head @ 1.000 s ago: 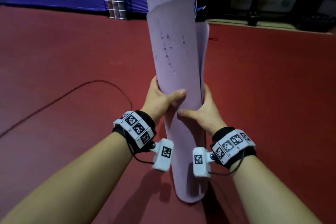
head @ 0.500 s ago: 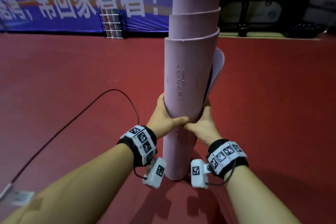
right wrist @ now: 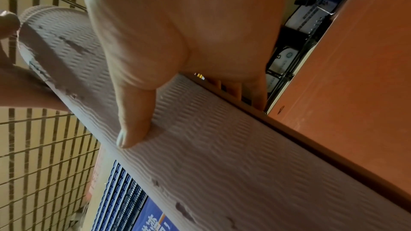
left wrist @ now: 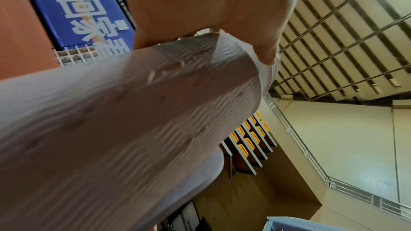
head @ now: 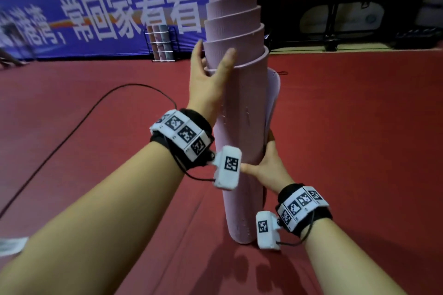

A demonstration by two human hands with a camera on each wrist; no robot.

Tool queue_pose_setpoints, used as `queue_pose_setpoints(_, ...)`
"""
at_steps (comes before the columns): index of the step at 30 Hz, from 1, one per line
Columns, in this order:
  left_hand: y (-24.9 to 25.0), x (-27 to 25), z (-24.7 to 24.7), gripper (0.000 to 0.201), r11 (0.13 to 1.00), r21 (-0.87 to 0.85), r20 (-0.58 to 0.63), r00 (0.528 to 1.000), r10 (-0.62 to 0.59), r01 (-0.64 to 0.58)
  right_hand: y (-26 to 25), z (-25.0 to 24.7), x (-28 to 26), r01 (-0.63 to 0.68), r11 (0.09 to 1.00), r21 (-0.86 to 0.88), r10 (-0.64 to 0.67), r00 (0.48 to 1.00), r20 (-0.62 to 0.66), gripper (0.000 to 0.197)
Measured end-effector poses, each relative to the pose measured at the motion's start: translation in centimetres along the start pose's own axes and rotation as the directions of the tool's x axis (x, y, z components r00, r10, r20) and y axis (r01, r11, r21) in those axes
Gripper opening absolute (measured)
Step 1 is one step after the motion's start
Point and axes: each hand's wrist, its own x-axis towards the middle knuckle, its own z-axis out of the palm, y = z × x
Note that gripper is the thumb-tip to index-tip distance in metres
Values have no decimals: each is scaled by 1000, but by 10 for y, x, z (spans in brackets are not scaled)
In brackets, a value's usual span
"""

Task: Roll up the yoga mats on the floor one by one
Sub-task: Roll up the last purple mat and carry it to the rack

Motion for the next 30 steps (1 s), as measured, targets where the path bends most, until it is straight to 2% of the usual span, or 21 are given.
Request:
queue_pose_setpoints(3, 16, 20, -10, 102, 990, 90, 50, 993, 104, -108, -3, 8, 0, 35, 999, 4, -35, 999, 21, 135)
queue_pose_setpoints(5, 19, 26, -16, 91, 969, 174, 141, 978, 155, -178, -3, 12, -1, 39, 999, 13, -39, 999, 11, 134)
queue_pose_setpoints(7, 15, 28, -19, 79, 952, 221, 178, 968, 175, -213, -3, 13, 0, 40, 999, -2, -40, 999, 7, 137)
queue_pose_setpoints(11, -1, 17, -25, 57, 951, 263, 114, 984, 138, -164, -6, 13, 4, 49, 999, -10, -49, 998, 31, 140)
queue_pose_setpoints(14, -14, 6, -29, 52, 942, 308, 54, 991, 125, -136, -7, 15, 3, 80, 997, 0, -80, 996, 38, 139)
queue_pose_setpoints(18, -14, 1, -32, 52, 919, 358, 22, 986, 167, -164, -13, 17, -2, 112, 992, 55, -114, 993, 42, 124)
queue_pose_setpoints(20, -10, 1, -31, 53, 905, 367, 59, 976, 209, -216, -17, 16, -3, 140, 986, 89, -142, 990, 21, 120)
queue_pose_setpoints(24, 1, 8, -24, 38, 838, 396, 179, 927, 330, -375, -29, 1, 6, 155, 985, 75, -153, 988, -26, 115)
queue_pose_setpoints(27, -4, 12, -23, 36, 836, 413, 186, 932, 311, -361, -24, -11, 16, 107, 994, 2, -107, 994, -22, 126)
queue_pose_setpoints(30, -22, 7, -29, 48, 806, 488, 150, 941, 302, -336, -9, -12, 14, 66, 998, -19, -66, 998, -3, 138)
